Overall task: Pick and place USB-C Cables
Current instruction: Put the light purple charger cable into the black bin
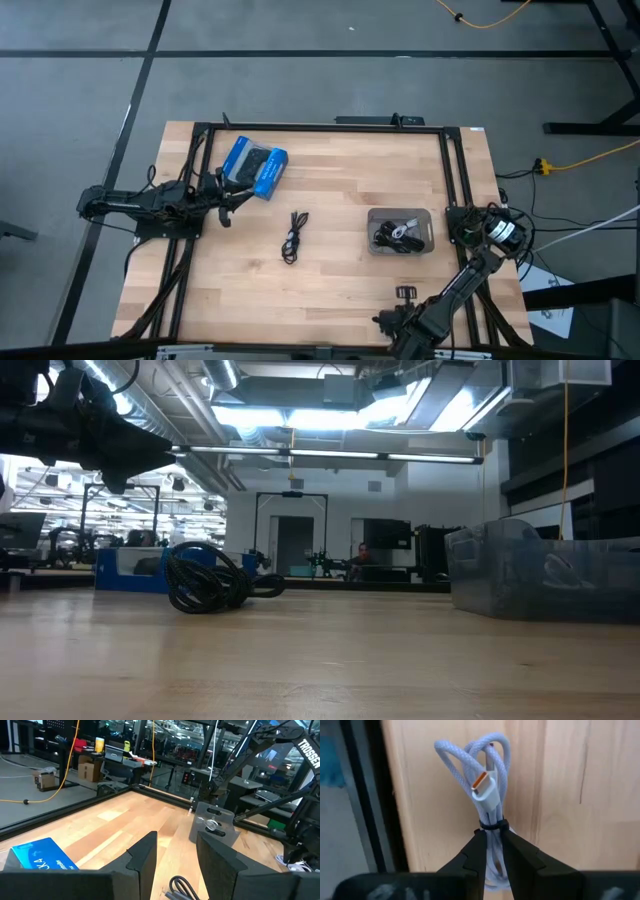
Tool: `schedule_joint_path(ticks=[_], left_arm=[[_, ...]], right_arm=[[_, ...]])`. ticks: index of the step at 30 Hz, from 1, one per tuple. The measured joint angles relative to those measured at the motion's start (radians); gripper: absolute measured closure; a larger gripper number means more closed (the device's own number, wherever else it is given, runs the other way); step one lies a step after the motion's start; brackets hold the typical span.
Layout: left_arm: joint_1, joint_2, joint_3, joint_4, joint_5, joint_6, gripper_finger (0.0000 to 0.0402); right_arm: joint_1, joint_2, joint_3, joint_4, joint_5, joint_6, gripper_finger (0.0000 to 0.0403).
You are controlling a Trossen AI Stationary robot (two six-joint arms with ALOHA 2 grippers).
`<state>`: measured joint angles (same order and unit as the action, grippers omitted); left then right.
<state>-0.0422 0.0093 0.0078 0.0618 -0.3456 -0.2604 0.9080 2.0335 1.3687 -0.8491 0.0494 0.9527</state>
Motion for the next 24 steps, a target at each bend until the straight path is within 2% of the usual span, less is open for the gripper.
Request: schedule_joint_path(ticks=[4,15,19,24], left_arm=[[0.0,0.0,0.0,0.0,0.0,0.0,0.0271],[0.0,0.0,0.0,-0.001,0.0,0.0,0.0271],[0.0,0.0,0.0,-0.001,0.0,0.001,0.0271],[0.0,0.0,0.0,-0.001,0.0,0.0,0.0271]], right_arm=[[-0.013,0.007,0.038,-0.034,0.001,0.073,0.0339],[-0.044,0.005,0.163,-0.079,0.007,0.09,0.0339],[-0.054,0.005,0.193,-0.047,0.008,0.083,0.0339],[-0.058,0.005,0.203,0.024,0.011,-0.05,0.0339]])
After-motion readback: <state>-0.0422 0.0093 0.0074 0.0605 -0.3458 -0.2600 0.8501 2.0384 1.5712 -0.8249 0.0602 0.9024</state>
